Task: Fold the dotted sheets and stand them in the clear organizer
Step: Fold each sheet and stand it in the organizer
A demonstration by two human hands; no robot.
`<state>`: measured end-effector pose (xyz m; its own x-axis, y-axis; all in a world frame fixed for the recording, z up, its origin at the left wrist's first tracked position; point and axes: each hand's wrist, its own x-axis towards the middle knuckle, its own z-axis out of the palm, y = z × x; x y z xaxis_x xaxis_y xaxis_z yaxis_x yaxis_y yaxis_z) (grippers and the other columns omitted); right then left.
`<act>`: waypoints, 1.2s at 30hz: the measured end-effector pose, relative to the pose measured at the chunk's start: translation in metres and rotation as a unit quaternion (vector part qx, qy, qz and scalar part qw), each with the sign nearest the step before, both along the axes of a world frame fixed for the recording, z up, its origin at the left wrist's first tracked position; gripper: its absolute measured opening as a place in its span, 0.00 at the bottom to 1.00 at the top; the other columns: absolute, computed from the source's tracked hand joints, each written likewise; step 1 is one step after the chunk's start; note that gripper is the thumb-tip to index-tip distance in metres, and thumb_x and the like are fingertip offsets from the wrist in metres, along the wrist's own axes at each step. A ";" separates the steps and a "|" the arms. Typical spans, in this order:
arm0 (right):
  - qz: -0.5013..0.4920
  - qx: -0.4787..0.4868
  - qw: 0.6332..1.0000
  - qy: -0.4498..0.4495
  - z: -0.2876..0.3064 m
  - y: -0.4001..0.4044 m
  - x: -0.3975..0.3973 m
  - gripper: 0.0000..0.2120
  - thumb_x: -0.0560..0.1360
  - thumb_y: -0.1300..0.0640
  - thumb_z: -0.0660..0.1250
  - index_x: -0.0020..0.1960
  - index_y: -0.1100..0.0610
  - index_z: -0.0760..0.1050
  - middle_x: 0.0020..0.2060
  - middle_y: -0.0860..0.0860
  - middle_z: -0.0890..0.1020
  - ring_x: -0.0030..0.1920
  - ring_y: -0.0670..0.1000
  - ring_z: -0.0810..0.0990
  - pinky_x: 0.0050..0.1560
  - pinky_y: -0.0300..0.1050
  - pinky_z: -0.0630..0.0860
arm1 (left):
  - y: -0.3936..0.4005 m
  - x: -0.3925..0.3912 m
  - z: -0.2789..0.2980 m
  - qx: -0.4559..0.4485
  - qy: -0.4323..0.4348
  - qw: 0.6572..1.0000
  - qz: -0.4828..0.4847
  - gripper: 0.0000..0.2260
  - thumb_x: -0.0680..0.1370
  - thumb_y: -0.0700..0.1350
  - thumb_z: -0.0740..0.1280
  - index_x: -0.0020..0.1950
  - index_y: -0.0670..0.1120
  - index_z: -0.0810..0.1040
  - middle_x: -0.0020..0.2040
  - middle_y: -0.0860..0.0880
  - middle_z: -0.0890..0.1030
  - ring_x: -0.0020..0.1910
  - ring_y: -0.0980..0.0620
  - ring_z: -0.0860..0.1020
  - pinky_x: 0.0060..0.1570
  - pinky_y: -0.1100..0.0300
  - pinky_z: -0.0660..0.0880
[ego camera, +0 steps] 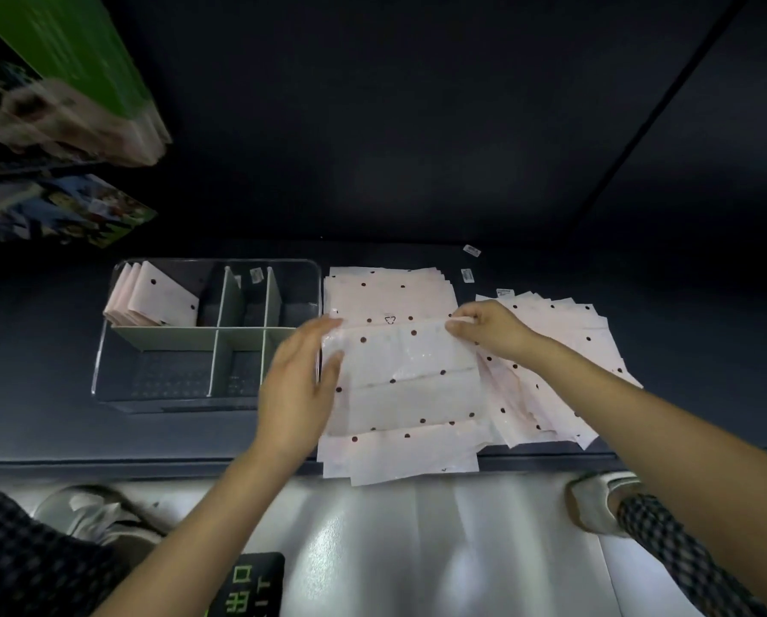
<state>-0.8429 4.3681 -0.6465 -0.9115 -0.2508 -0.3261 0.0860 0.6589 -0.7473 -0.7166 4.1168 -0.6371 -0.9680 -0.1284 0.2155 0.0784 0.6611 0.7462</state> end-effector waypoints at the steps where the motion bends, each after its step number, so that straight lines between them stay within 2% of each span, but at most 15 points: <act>1: -0.008 0.014 1.000 0.007 -0.008 -0.003 -0.006 0.07 0.77 0.56 0.66 0.46 0.58 0.79 0.41 0.46 0.79 0.44 0.47 0.76 0.44 0.37 0.71 | 0.005 0.002 -0.004 -0.033 0.009 0.999 -0.030 0.15 0.79 0.41 0.64 0.66 0.48 0.74 0.66 0.52 0.74 0.65 0.52 0.71 0.63 0.60 0.67; 5: -0.039 0.066 0.997 0.002 -0.039 -0.009 -0.023 0.08 0.77 0.55 0.66 0.51 0.59 0.79 0.54 0.53 0.80 0.57 0.53 0.76 0.53 0.41 0.68 | 0.026 0.014 -0.030 -0.136 -0.017 0.975 -0.174 0.16 0.80 0.43 0.63 0.68 0.47 0.73 0.71 0.50 0.69 0.72 0.50 0.65 0.71 0.61 0.54; 7: -0.039 0.119 0.992 0.020 -0.047 -0.011 -0.025 0.11 0.77 0.55 0.65 0.57 0.57 0.76 0.58 0.53 0.78 0.60 0.55 0.74 0.53 0.42 0.69 | 0.030 0.021 -0.047 -0.182 -0.052 0.956 -0.226 0.19 0.81 0.47 0.59 0.73 0.48 0.66 0.76 0.51 0.61 0.76 0.51 0.55 0.73 0.61 0.41; 9: -0.021 0.207 0.974 0.093 -0.049 -0.013 -0.016 0.15 0.78 0.55 0.63 0.64 0.55 0.72 0.61 0.54 0.75 0.62 0.56 0.71 0.57 0.46 0.70 | 0.031 0.026 -0.064 -0.231 -0.087 0.936 -0.252 0.22 0.82 0.50 0.55 0.76 0.48 0.59 0.78 0.52 0.53 0.77 0.52 0.47 0.72 0.59 0.34; 13: 0.107 0.196 0.944 0.242 -0.050 -0.022 0.033 0.16 0.79 0.59 0.61 0.66 0.58 0.72 0.63 0.55 0.75 0.64 0.57 0.71 0.63 0.47 0.67 | 0.029 0.029 -0.082 -0.309 -0.119 0.904 -0.272 0.24 0.83 0.53 0.51 0.78 0.47 0.52 0.78 0.51 0.47 0.77 0.50 0.42 0.73 0.55 0.33; 16: 0.252 0.176 0.894 0.325 -0.058 -0.027 0.080 0.16 0.76 0.59 0.66 0.63 0.59 0.76 0.63 0.55 0.77 0.63 0.55 0.76 0.64 0.49 0.71 | 0.030 0.028 -0.090 -0.352 -0.132 0.885 -0.276 0.26 0.83 0.56 0.48 0.78 0.47 0.47 0.78 0.51 0.44 0.77 0.50 0.40 0.72 0.54 0.31; 17: 0.286 0.185 0.878 0.337 -0.062 -0.027 0.091 0.17 0.75 0.57 0.67 0.63 0.59 0.76 0.63 0.55 0.77 0.64 0.55 0.76 0.64 0.52 0.72 | 0.030 0.028 -0.092 -0.364 -0.139 0.878 -0.279 0.27 0.83 0.57 0.47 0.78 0.47 0.45 0.78 0.51 0.44 0.77 0.50 0.39 0.72 0.54 0.31; 20: 0.325 0.222 0.874 0.285 -0.073 -0.018 0.111 0.22 0.77 0.52 0.65 0.69 0.59 0.70 0.69 0.53 0.71 0.70 0.54 0.69 0.69 0.56 0.65 | 0.026 0.029 -0.094 -0.384 -0.151 0.860 -0.299 0.29 0.82 0.59 0.45 0.78 0.47 0.43 0.78 0.51 0.41 0.76 0.52 0.37 0.72 0.55 0.31; 22: 0.324 0.259 0.858 0.303 -0.073 0.000 0.112 0.22 0.75 0.50 0.69 0.66 0.59 0.74 0.66 0.53 0.74 0.67 0.54 0.72 0.64 0.55 0.71 | 0.017 0.031 -0.095 -0.389 -0.162 0.854 -0.305 0.29 0.82 0.60 0.45 0.78 0.48 0.43 0.78 0.52 0.40 0.76 0.52 0.37 0.71 0.54 0.31; 25: 0.315 0.279 0.852 0.311 -0.068 0.033 0.112 0.19 0.76 0.49 0.62 0.62 0.59 0.78 0.63 0.52 0.77 0.63 0.53 0.76 0.59 0.55 0.76 | -0.009 0.036 -0.090 -0.394 -0.154 0.853 -0.306 0.29 0.81 0.61 0.44 0.78 0.49 0.48 0.78 0.52 0.44 0.77 0.52 0.42 0.74 0.53 0.37; 27: 0.307 0.289 0.849 0.319 -0.065 0.051 0.112 0.23 0.79 0.47 0.52 0.60 0.58 0.79 0.62 0.51 0.78 0.62 0.53 0.77 0.59 0.55 0.76 | -0.024 0.039 -0.079 -0.411 -0.126 0.850 -0.303 0.28 0.80 0.60 0.44 0.73 0.48 0.66 0.74 0.50 0.64 0.74 0.51 0.61 0.72 0.51 0.59; 29: 0.286 0.282 0.854 0.330 -0.061 0.059 0.111 0.16 0.77 0.50 0.61 0.56 0.58 0.81 0.59 0.52 0.80 0.60 0.54 0.79 0.58 0.56 0.76 | -0.033 0.042 -0.072 -0.414 -0.096 0.858 -0.290 0.30 0.80 0.60 0.42 0.63 0.48 0.79 0.65 0.50 0.77 0.64 0.51 0.75 0.59 0.52 0.75; 31: 0.252 0.254 0.870 0.340 -0.057 0.055 0.108 0.10 0.71 0.56 0.72 0.50 0.59 0.84 0.54 0.53 0.83 0.56 0.56 0.81 0.56 0.58 0.77 | -0.034 0.043 -0.068 -0.390 -0.085 0.874 -0.276 0.32 0.81 0.59 0.40 0.58 0.48 0.82 0.61 0.49 0.80 0.61 0.50 0.78 0.56 0.51 0.77; 33: 0.227 0.226 0.883 0.342 -0.055 0.043 0.103 0.07 0.72 0.57 0.72 0.46 0.60 0.84 0.52 0.53 0.84 0.55 0.56 0.82 0.55 0.55 0.78 | -0.026 0.038 -0.067 -0.342 -0.082 0.899 -0.263 0.31 0.81 0.59 0.42 0.55 0.46 0.83 0.61 0.47 0.80 0.61 0.47 0.77 0.57 0.48 0.76; 36: 0.225 0.201 0.906 0.297 -0.056 0.025 0.096 0.12 0.74 0.55 0.70 0.54 0.60 0.81 0.59 0.53 0.80 0.62 0.53 0.77 0.61 0.46 0.73 | -0.010 0.028 -0.071 -0.261 -0.106 0.932 -0.230 0.22 0.80 0.57 0.52 0.58 0.46 0.80 0.66 0.49 0.75 0.65 0.49 0.74 0.62 0.54 0.72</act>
<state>-0.7467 4.3929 -0.7028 -0.7913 -0.6101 0.0408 -0.5972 0.7568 -0.2657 -0.6882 4.1072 -0.7082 -0.9226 0.3792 -0.0702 0.3302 0.8708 0.3643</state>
